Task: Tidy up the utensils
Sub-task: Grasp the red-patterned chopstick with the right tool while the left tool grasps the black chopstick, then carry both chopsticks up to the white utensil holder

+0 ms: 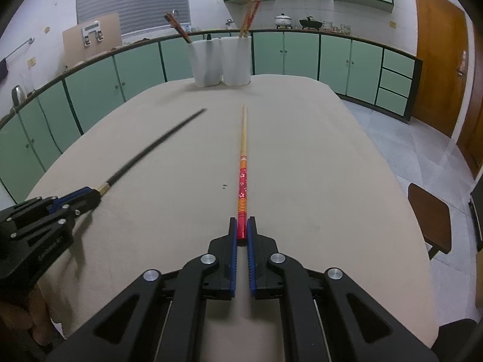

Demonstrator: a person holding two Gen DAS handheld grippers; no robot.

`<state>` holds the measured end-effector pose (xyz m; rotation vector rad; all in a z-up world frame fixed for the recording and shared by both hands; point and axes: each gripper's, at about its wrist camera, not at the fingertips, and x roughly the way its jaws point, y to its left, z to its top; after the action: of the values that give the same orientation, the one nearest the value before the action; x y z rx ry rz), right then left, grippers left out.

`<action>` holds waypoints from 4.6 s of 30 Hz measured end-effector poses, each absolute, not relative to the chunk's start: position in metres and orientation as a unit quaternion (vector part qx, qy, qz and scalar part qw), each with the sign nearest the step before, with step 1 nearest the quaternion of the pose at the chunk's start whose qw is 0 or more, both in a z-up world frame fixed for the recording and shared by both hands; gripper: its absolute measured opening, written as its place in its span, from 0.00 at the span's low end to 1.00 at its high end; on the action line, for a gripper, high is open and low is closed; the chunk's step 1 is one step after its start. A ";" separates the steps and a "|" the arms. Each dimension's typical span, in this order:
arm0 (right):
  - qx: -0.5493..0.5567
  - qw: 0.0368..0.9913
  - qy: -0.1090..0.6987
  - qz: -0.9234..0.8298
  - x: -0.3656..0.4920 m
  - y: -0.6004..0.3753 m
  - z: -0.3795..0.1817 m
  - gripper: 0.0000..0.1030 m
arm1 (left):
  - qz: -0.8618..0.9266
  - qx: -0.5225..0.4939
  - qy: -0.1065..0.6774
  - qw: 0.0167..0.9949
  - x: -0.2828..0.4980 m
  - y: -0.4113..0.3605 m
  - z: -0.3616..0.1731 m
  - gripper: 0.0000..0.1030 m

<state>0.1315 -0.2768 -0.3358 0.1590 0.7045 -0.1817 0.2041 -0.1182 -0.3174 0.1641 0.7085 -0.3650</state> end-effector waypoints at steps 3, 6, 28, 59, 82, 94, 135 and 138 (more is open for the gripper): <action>0.072 0.933 0.343 -0.080 0.134 -0.269 -0.336 0.07 | -0.137 0.057 0.348 0.925 0.203 -0.099 -0.317 0.08; 0.066 0.935 0.342 -0.071 0.133 -0.262 -0.335 0.07 | -0.133 0.061 0.350 0.925 0.203 -0.095 -0.316 0.09; 0.076 0.930 0.352 -0.072 0.131 -0.269 -0.330 0.06 | -0.187 0.046 0.391 0.900 0.216 -0.102 -0.298 0.06; 0.030 0.960 0.274 -0.042 0.127 -0.267 -0.197 0.06 | -0.210 0.048 0.289 0.933 0.205 -0.083 -0.172 0.06; 0.011 0.912 0.406 0.047 0.237 -0.300 -0.108 0.06 | -0.282 0.055 0.344 0.894 0.291 -0.085 -0.112 0.06; -0.006 0.893 0.445 0.062 0.278 -0.302 -0.090 0.06 | -0.296 0.050 0.350 0.887 0.317 -0.096 -0.096 0.06; 0.000 0.920 0.392 0.015 0.408 -0.346 0.049 0.06 | -0.285 0.042 0.298 0.910 0.463 -0.175 0.038 0.06; 0.002 0.922 0.386 0.016 0.421 -0.349 0.050 0.06 | -0.280 0.032 0.297 0.912 0.483 -0.180 0.039 0.06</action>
<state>0.4207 -0.3487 0.0502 0.0034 0.7924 0.0320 0.4826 -0.1805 0.0391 0.0668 0.6115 -0.5772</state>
